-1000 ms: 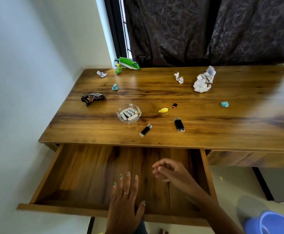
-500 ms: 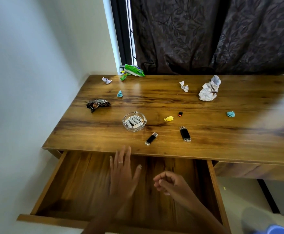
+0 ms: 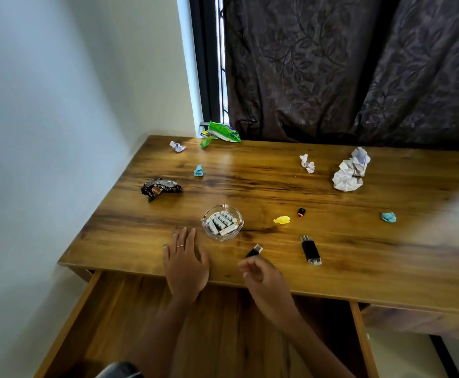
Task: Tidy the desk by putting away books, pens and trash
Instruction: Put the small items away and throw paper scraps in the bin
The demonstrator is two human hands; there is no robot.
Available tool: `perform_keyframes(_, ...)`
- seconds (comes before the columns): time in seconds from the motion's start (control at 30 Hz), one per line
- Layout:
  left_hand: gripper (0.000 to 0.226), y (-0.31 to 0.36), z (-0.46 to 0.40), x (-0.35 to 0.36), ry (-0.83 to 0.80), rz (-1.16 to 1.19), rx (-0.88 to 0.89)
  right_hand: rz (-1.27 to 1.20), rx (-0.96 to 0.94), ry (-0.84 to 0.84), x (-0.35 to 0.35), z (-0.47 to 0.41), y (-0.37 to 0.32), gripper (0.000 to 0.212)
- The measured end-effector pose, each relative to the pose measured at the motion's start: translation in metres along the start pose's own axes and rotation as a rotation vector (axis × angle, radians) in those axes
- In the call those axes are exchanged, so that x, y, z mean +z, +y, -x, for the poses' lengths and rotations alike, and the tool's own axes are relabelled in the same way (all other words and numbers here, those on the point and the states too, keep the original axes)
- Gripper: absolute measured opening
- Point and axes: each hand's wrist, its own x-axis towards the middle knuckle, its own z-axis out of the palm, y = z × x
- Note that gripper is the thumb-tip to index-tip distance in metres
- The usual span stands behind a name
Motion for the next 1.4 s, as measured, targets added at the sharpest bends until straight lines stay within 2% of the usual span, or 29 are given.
perform_keyframes(0.1, 0.053, -0.001, -0.001, 0.001, -0.012, -0.023, 0.001, 0.161, -0.116, 0.094, 0.013, -0.037, -0.009, 0.024)
perform_keyframes(0.2, 0.052, -0.002, -0.002, 0.002, -0.034, -0.053, 0.005, 0.382, -0.132, 0.117, 0.025, -0.077, -0.015, 0.052)
perform_keyframes(0.33, 0.051, -0.003, -0.002, 0.002, -0.059, -0.048, 0.003, 0.589, -0.038, 0.004, 0.037, -0.126, -0.010, 0.100)
perform_keyframes(0.43, 0.051, -0.004, -0.002, 0.003, -0.051, -0.056, 0.006, 0.670, 0.028, -0.096, 0.043, -0.151, -0.003, 0.116)
perform_keyframes(0.6, 0.051, -0.005, -0.003, 0.004, -0.042, -0.064, 0.015, 0.689, 0.030, -0.055, 0.051, -0.160, 0.003, 0.118)
perform_keyframes(0.8, 0.051, -0.008, -0.003, 0.006, -0.055, -0.066, 0.021, 0.537, 0.037, -0.014, 0.034, -0.137, -0.003, 0.113)
perform_keyframes(1.03, 0.050, -0.009, -0.005, 0.007, -0.045, -0.061, 0.020, 0.380, -0.036, -0.016, -0.005, -0.060, -0.017, 0.113)
perform_keyframes(1.27, 0.052, -0.007, -0.002, -0.001, -0.112, -0.059, 0.051, 0.269, 0.042, 0.007, -0.024, 0.034, 0.010, 0.119)
perform_keyframes(1.33, 0.053, -0.001, 0.008, -0.009, -0.073, -0.003, 0.055, 0.240, 0.101, 0.023, -0.026, 0.057, 0.026, 0.120)
perform_keyframes(1.4, 0.052, 0.014, 0.036, -0.017, 0.057, 0.094, 0.094, 0.219, 0.175, 0.033, -0.027, 0.077, 0.044, 0.120)
